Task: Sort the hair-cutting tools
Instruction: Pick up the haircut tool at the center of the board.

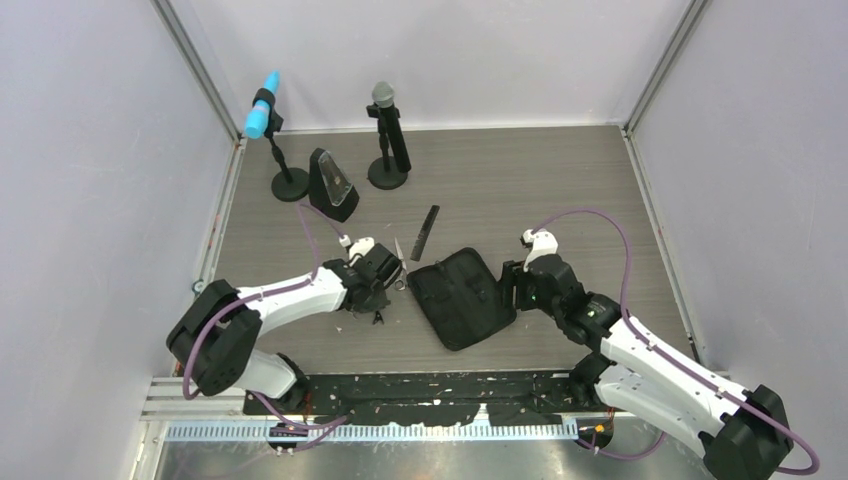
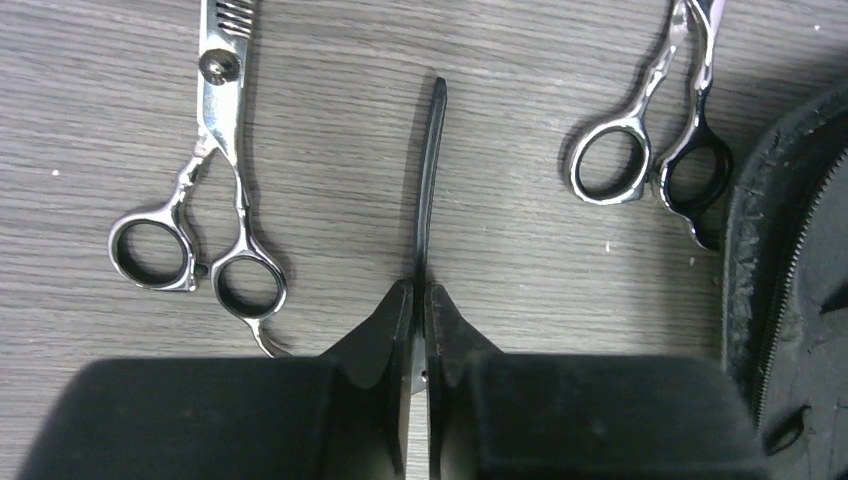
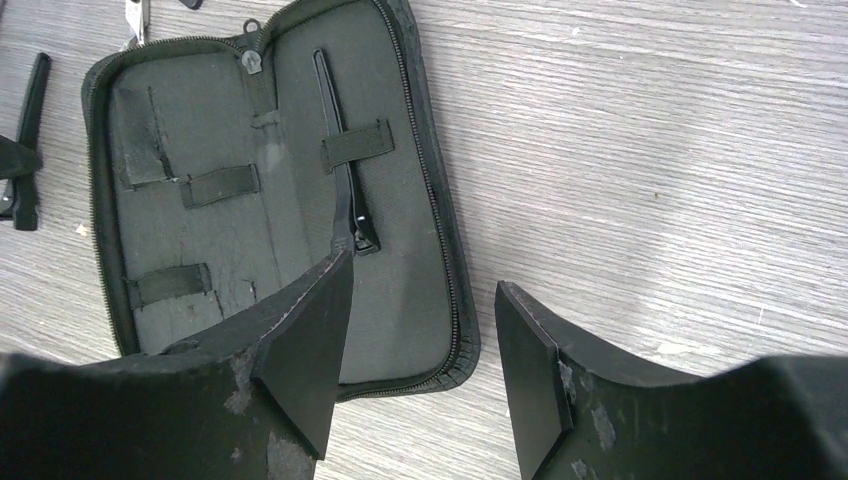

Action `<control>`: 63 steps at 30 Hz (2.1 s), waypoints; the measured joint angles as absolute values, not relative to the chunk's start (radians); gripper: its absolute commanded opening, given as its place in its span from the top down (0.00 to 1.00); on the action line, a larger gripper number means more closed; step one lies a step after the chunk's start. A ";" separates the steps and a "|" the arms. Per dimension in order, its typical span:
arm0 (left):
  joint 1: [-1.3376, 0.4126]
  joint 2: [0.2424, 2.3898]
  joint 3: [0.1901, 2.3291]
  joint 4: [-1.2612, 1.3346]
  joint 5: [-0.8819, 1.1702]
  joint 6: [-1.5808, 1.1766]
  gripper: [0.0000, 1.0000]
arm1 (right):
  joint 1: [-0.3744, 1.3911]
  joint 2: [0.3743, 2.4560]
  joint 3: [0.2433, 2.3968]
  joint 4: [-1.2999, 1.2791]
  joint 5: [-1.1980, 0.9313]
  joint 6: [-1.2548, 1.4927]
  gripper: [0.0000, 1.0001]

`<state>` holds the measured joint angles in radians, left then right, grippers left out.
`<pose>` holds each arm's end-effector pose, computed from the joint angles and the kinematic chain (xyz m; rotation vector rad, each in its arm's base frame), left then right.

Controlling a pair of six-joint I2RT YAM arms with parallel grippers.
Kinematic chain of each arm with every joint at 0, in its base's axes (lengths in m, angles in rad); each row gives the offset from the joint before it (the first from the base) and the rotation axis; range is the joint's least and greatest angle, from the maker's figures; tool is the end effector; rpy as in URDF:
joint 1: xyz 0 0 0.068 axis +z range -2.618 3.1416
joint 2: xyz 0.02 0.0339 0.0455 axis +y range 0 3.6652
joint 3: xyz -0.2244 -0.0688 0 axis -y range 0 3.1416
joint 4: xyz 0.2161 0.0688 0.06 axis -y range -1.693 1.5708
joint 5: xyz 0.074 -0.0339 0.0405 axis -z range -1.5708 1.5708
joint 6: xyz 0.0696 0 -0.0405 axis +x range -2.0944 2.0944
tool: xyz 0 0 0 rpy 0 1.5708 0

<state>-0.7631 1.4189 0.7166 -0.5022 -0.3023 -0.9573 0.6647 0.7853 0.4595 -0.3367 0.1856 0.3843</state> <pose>0.1878 -0.1510 0.1104 -0.3344 2.6549 -0.1098 0.1634 0.1117 0.1722 -0.2125 2.2352 0.3677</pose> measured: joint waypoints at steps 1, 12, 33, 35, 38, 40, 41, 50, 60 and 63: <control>-0.763 1.415 0.715 -0.500 -0.299 -0.953 0.97 | 0.665 0.781 0.459 -0.337 0.185 0.386 0.37; -0.764 1.124 0.682 -0.451 -0.224 -0.937 0.98 | 0.666 0.751 0.460 -0.305 0.084 0.415 0.36; -0.870 1.029 0.670 -0.161 -0.134 -1.240 1.00 | 1.076 0.968 0.453 0.288 0.184 0.527 0.38; -0.878 1.042 0.683 -0.147 -0.134 -1.250 1.00 | 1.081 0.992 0.458 0.303 0.194 0.527 0.40; -0.888 1.058 0.702 -0.120 -0.134 -1.258 1.00 | 1.085 1.026 0.472 0.311 0.220 0.529 0.45; -0.891 1.063 0.711 -0.105 -0.134 -1.258 1.00 | 1.085 1.039 0.477 0.315 0.241 0.529 0.50; -0.892 1.066 0.717 -0.102 -0.134 -1.258 1.00 | 1.085 1.041 0.479 0.316 0.252 0.530 0.52; -0.903 1.121 0.741 -0.056 -0.128 -1.253 0.96 | 1.088 1.024 0.479 0.336 0.307 0.509 0.77; -0.904 1.123 0.781 -0.089 -0.111 -1.182 0.46 | 1.087 0.952 0.478 0.283 0.345 0.433 0.95; -0.903 1.108 0.820 -0.173 -0.113 -1.124 0.41 | 1.087 0.918 0.478 0.225 0.370 0.395 0.95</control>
